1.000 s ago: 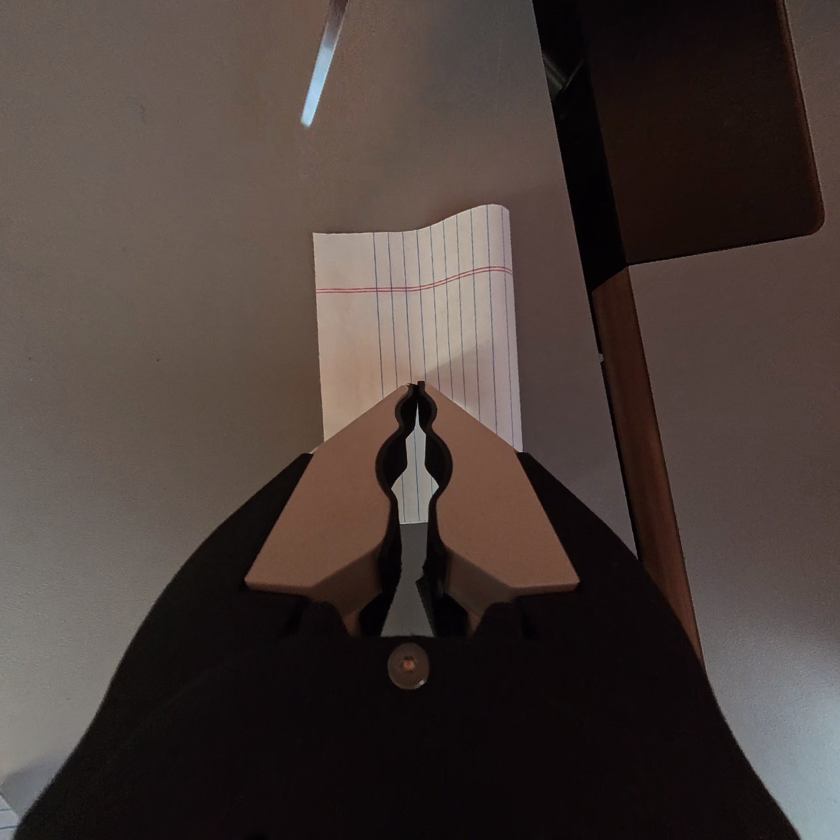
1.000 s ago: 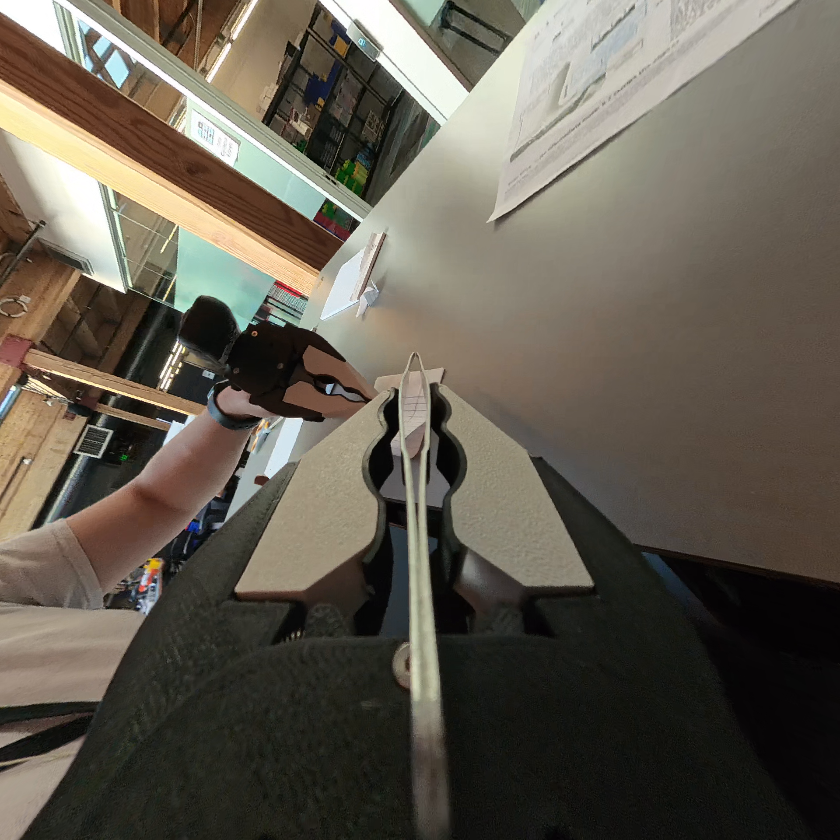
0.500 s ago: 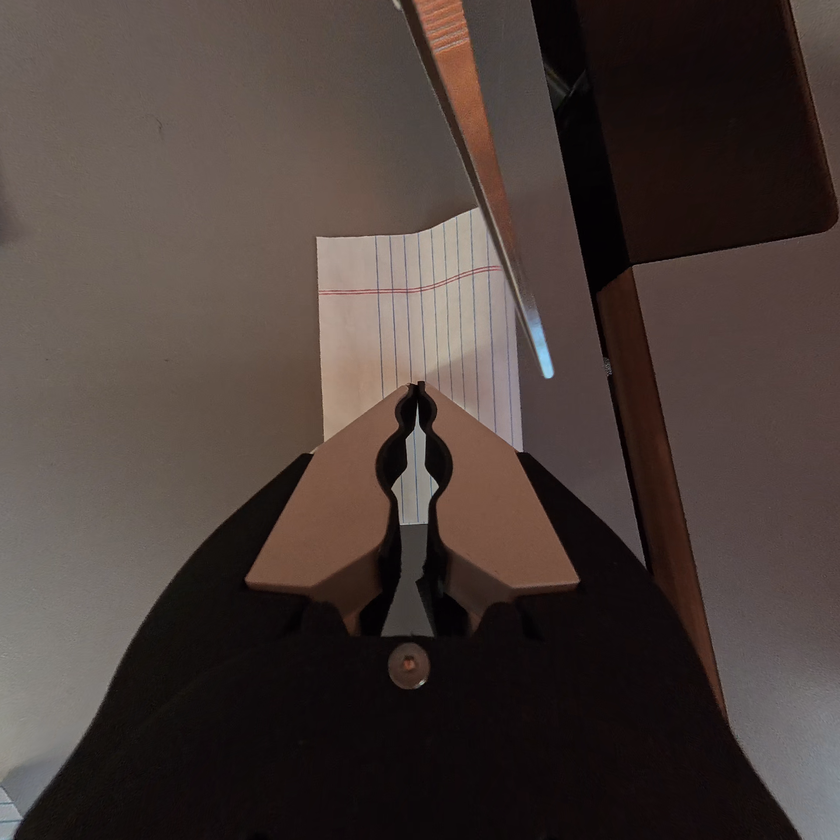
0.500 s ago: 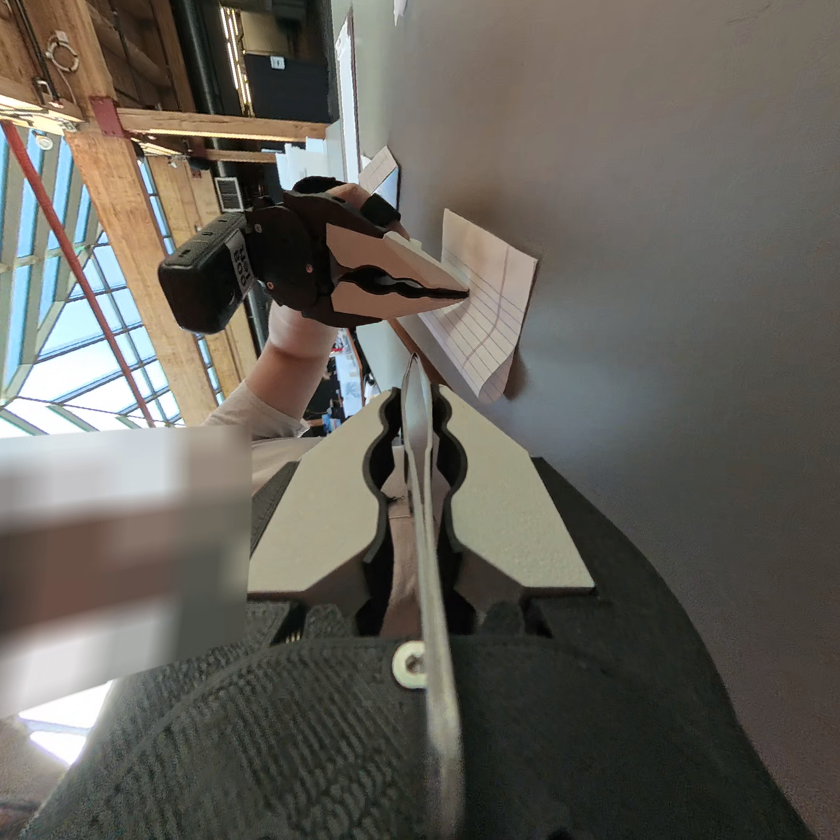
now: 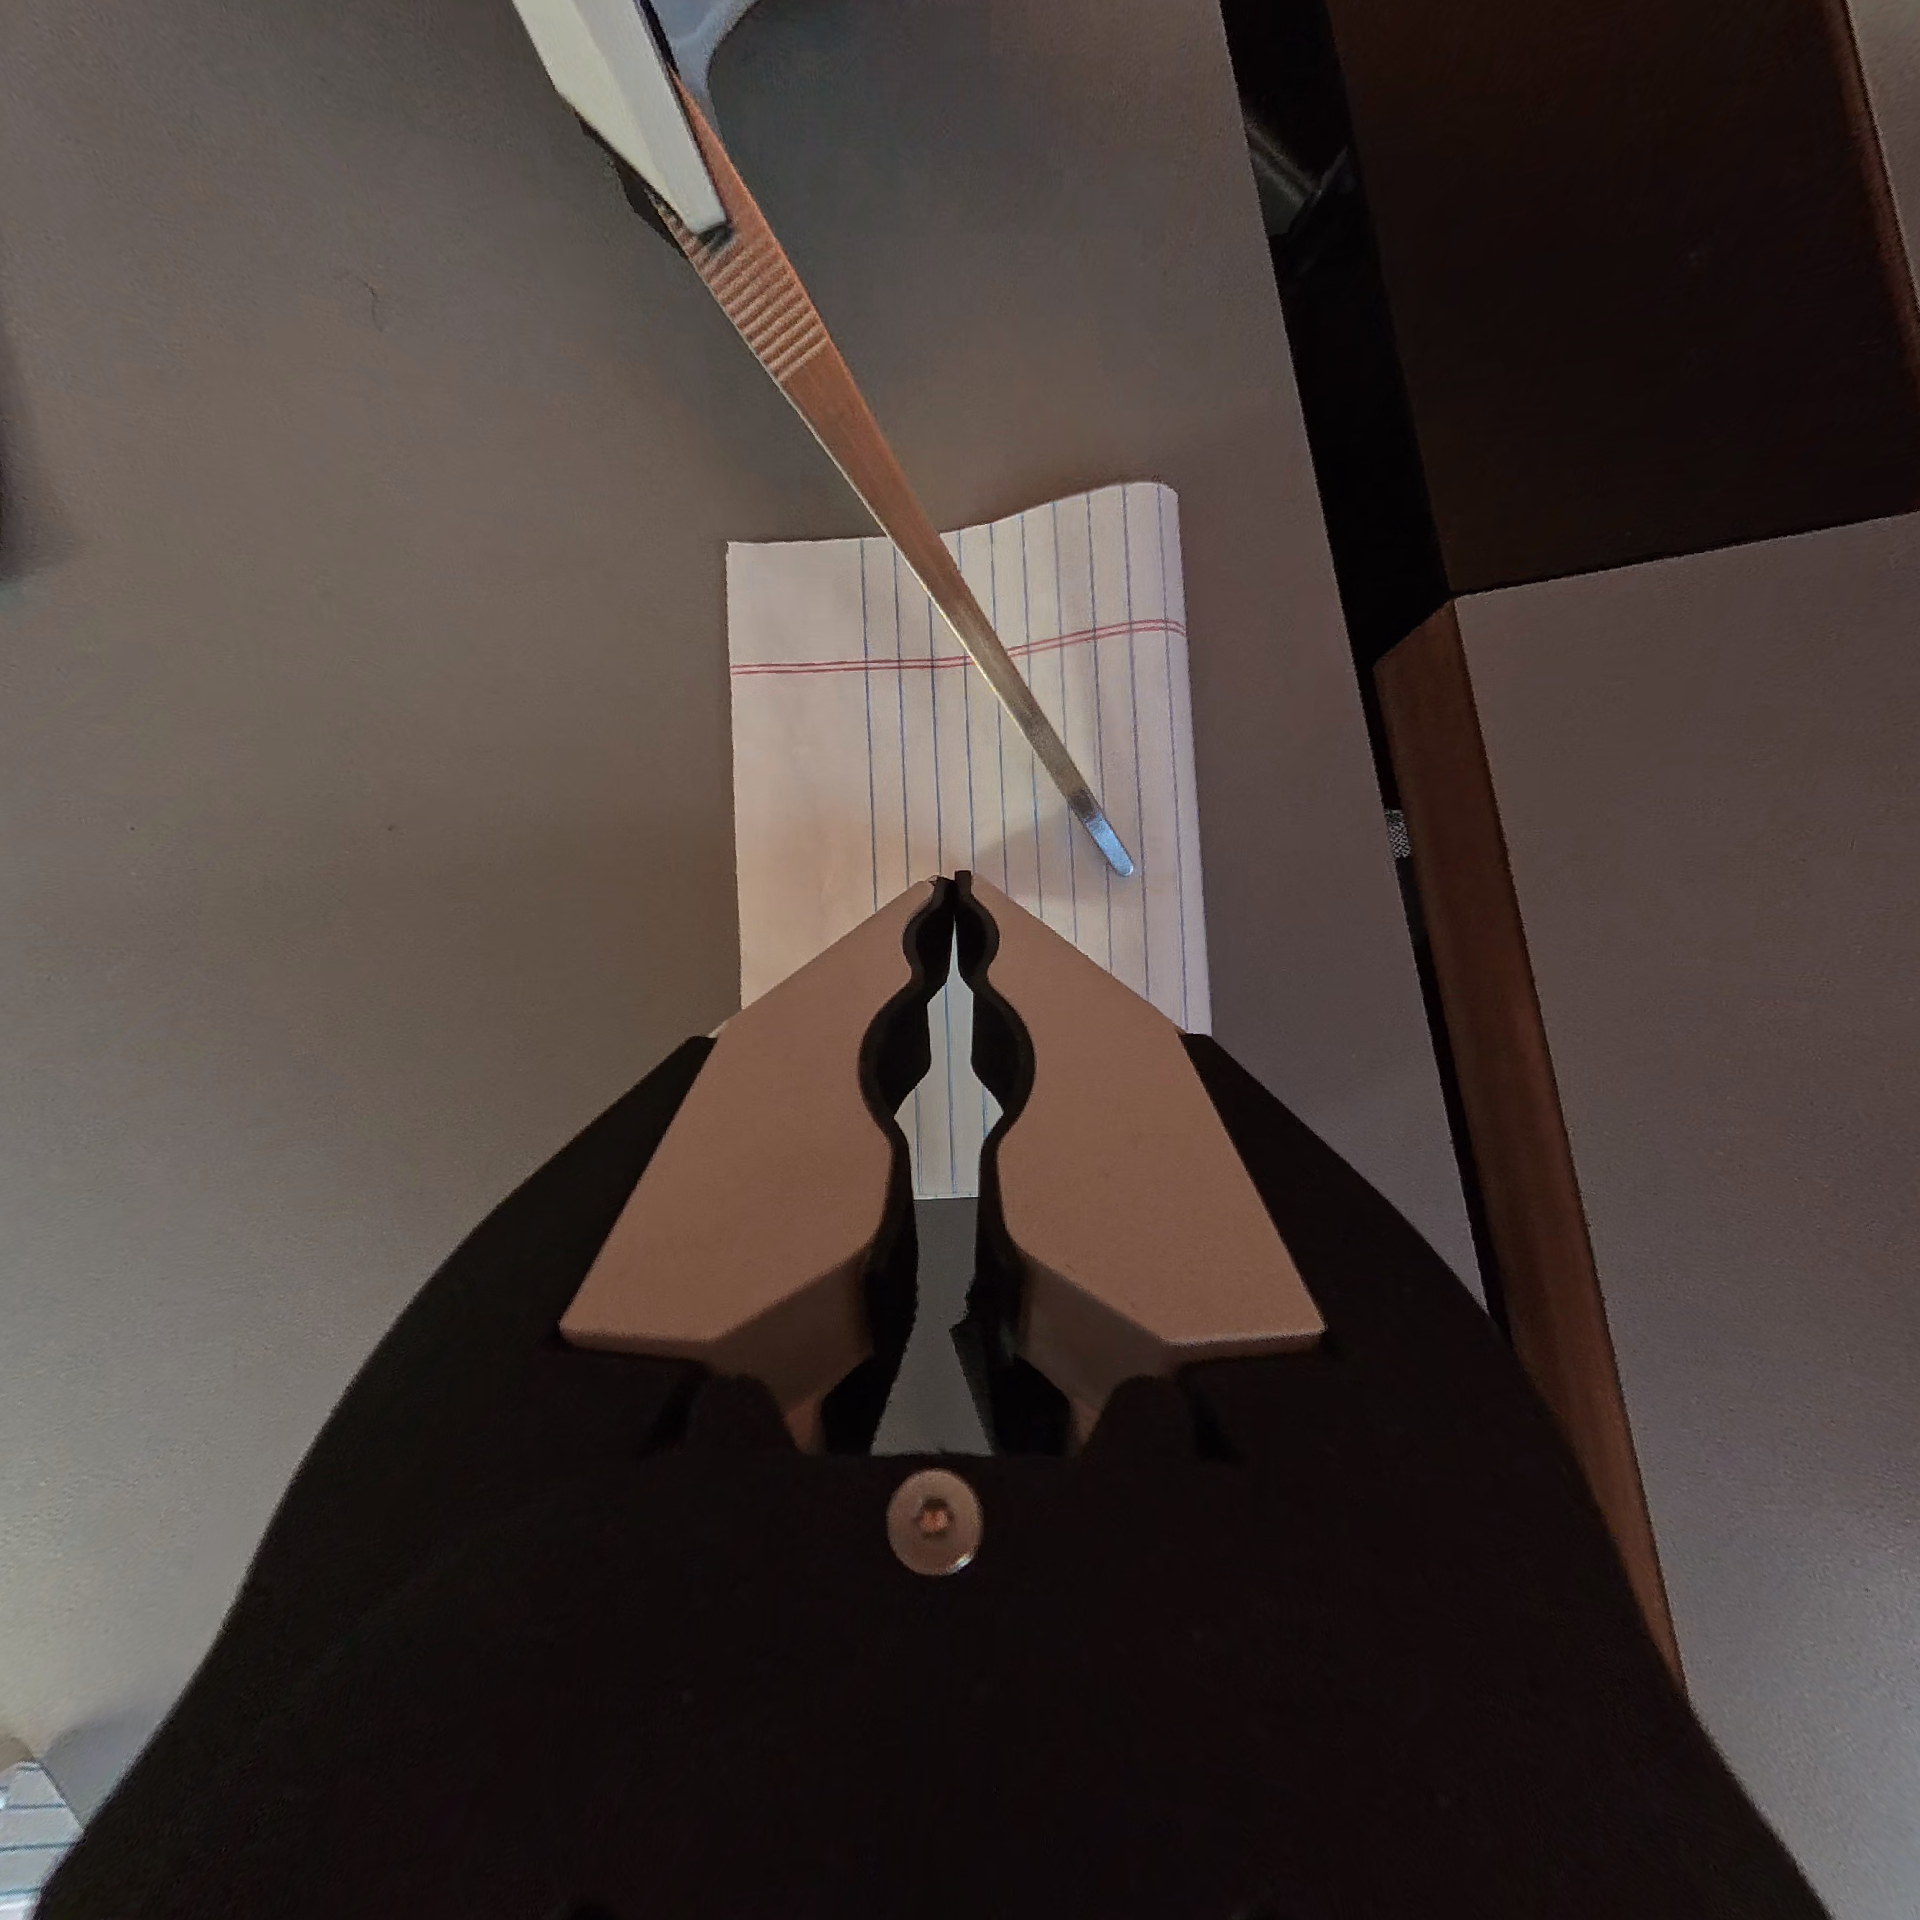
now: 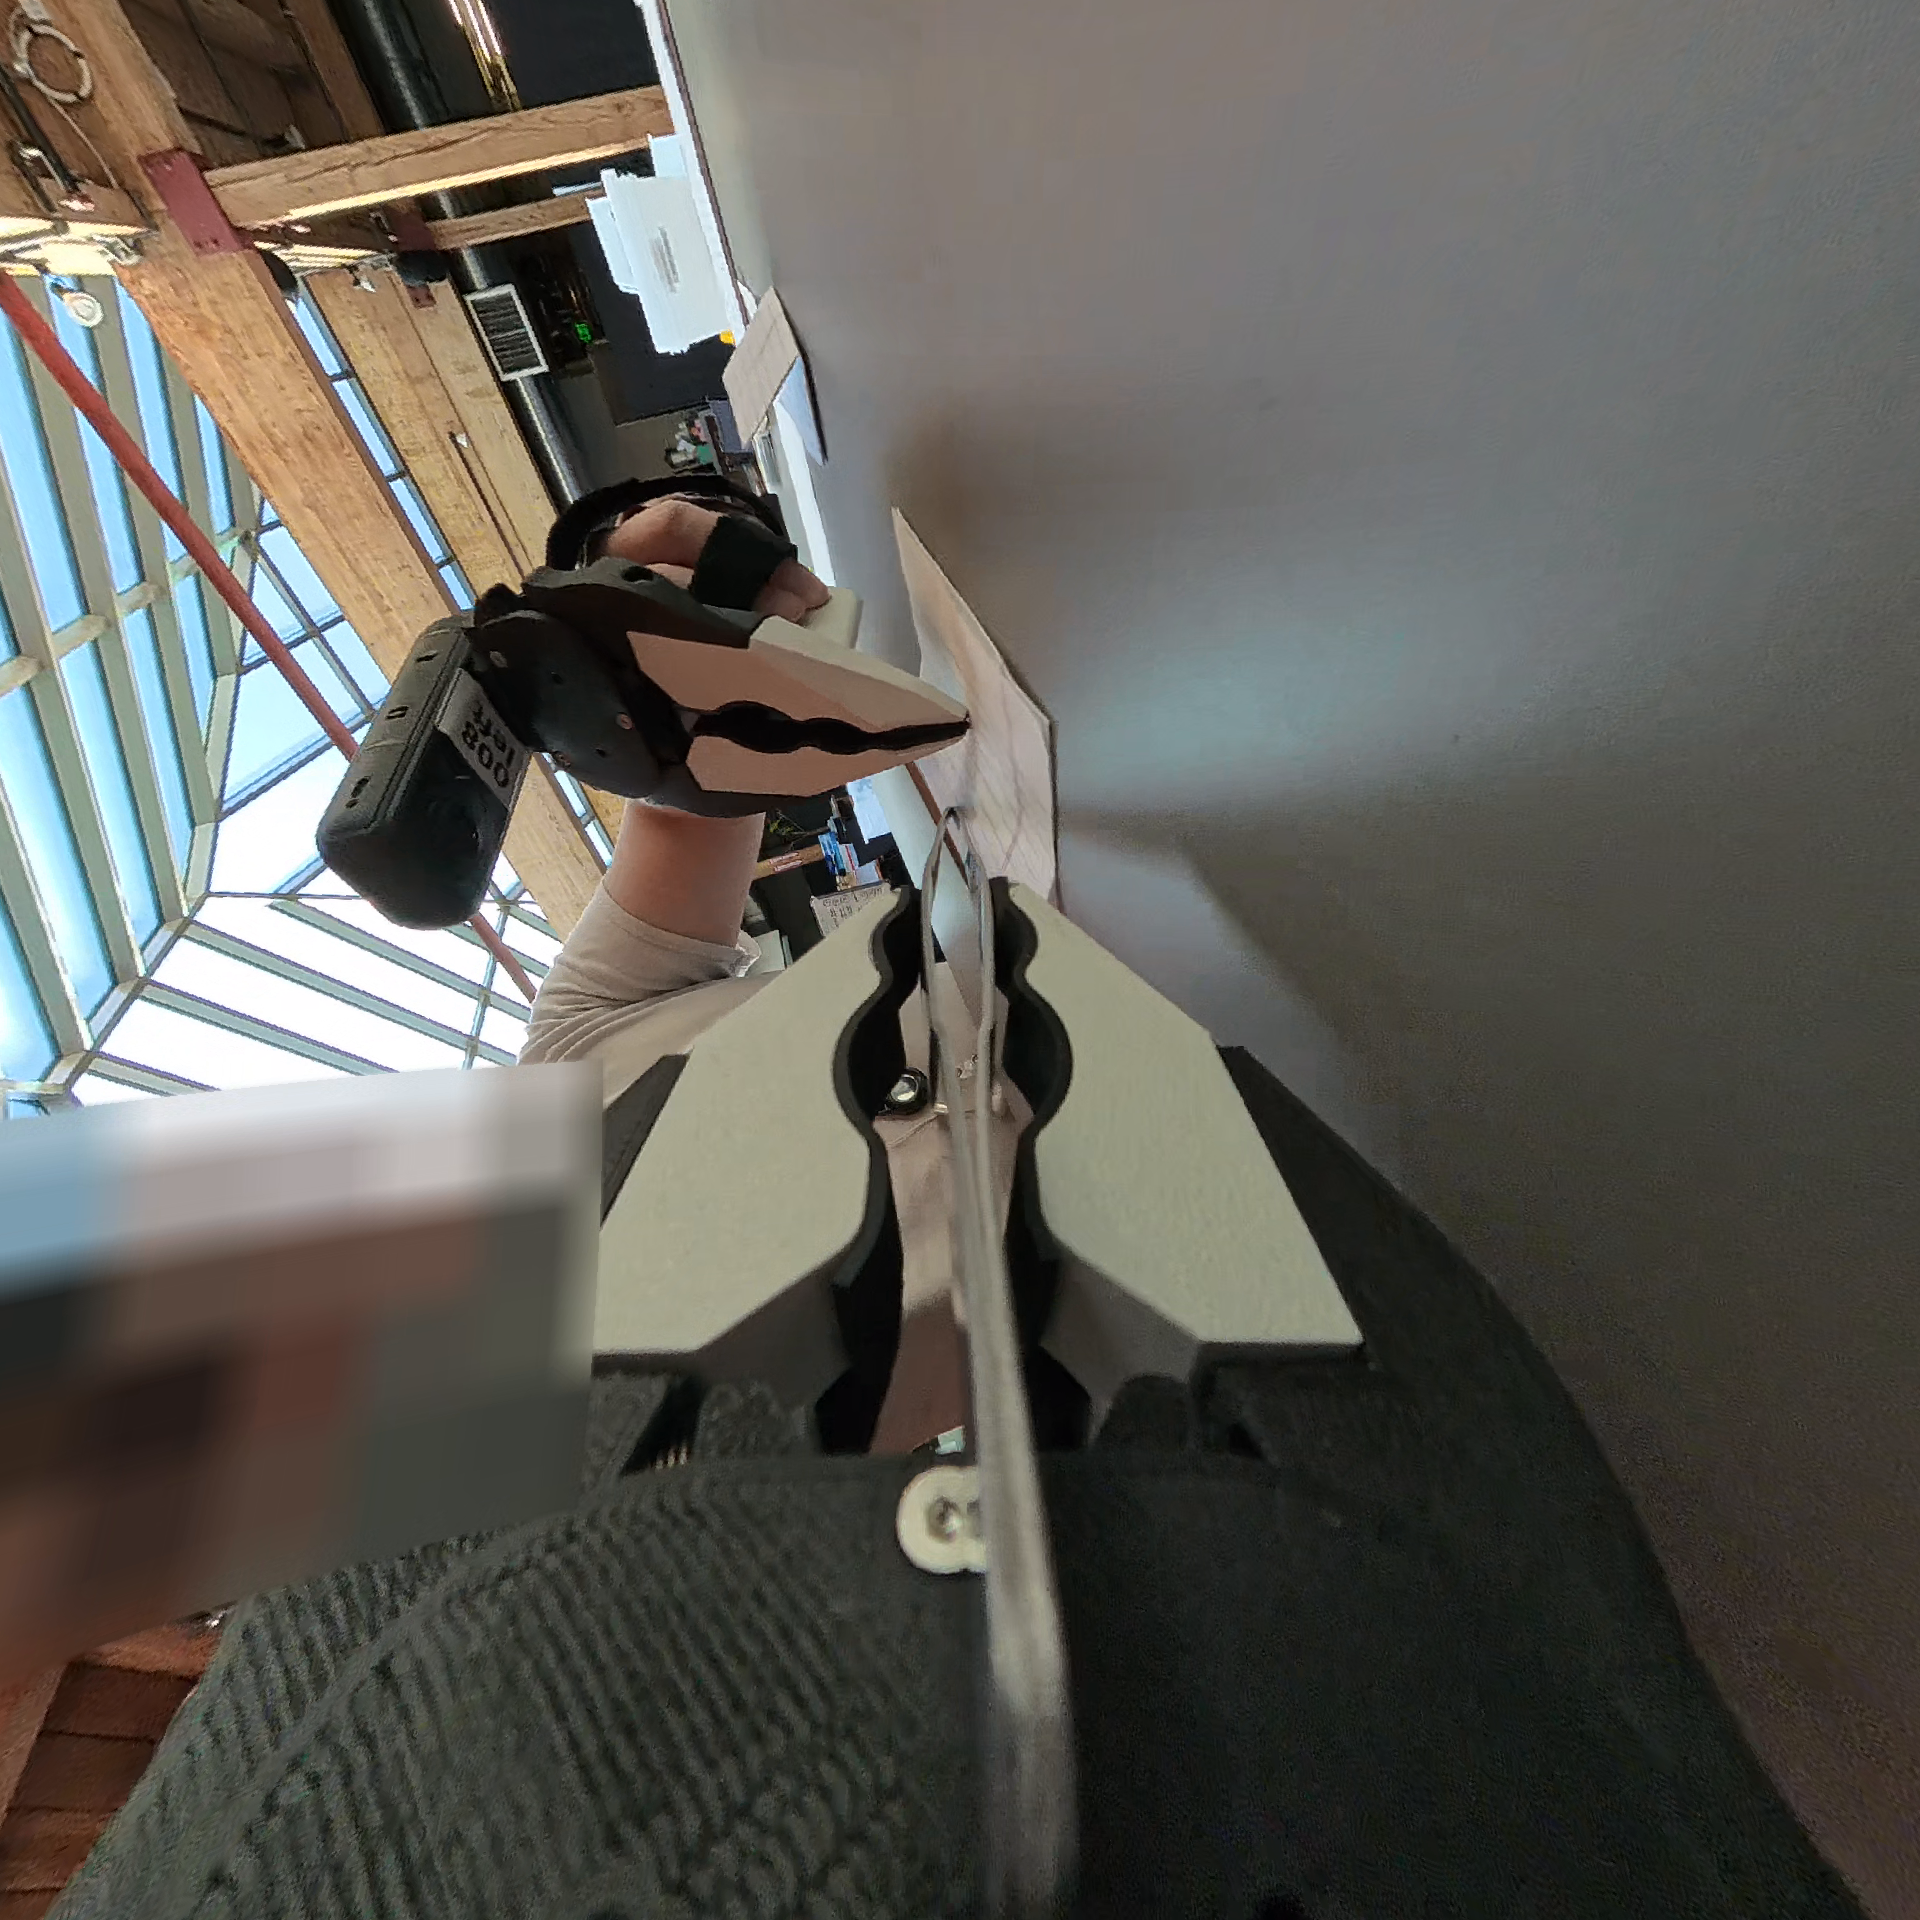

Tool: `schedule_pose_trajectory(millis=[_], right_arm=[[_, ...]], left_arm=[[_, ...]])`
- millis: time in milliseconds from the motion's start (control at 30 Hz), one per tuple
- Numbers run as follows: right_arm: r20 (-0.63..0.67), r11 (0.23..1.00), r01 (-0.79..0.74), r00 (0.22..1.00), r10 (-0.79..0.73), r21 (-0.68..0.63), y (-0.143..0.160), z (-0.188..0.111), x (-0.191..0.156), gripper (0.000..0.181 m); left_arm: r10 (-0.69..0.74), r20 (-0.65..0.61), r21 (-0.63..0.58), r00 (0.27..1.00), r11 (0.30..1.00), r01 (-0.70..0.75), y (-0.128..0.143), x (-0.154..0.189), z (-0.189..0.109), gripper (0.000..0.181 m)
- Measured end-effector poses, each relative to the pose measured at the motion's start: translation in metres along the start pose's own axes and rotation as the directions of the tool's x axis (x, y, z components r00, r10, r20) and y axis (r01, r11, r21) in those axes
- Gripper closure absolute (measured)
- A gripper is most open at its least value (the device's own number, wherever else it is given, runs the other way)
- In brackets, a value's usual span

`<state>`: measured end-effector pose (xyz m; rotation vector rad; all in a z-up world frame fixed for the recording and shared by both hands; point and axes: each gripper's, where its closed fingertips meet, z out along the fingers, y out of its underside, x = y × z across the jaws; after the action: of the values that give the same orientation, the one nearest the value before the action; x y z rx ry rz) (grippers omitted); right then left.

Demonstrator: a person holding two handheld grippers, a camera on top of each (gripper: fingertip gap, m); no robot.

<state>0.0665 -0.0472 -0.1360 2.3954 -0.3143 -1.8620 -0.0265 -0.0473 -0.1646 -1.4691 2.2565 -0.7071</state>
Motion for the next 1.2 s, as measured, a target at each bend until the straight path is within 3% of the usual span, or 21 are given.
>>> schedule_pose_trajectory(millis=[667, 1200], right_arm=[[-0.1, 0.986, -0.024, 0.995, 0.007, -0.164, 0.006, 0.017, 0.009, 0.169], [-0.122, 0.98, -0.145, 0.984, 0.128, -0.14, 0.014, -0.018, 0.024, 0.168]], left_arm=[[-0.004, -0.005, 0.012, 1.0, 1.0, 0.004, 0.0, 0.0, 0.0, 0.181], [0.011, -0.015, -0.003, 1.0, 1.0, -0.011, 0.0, 0.0, 0.0, 0.181]])
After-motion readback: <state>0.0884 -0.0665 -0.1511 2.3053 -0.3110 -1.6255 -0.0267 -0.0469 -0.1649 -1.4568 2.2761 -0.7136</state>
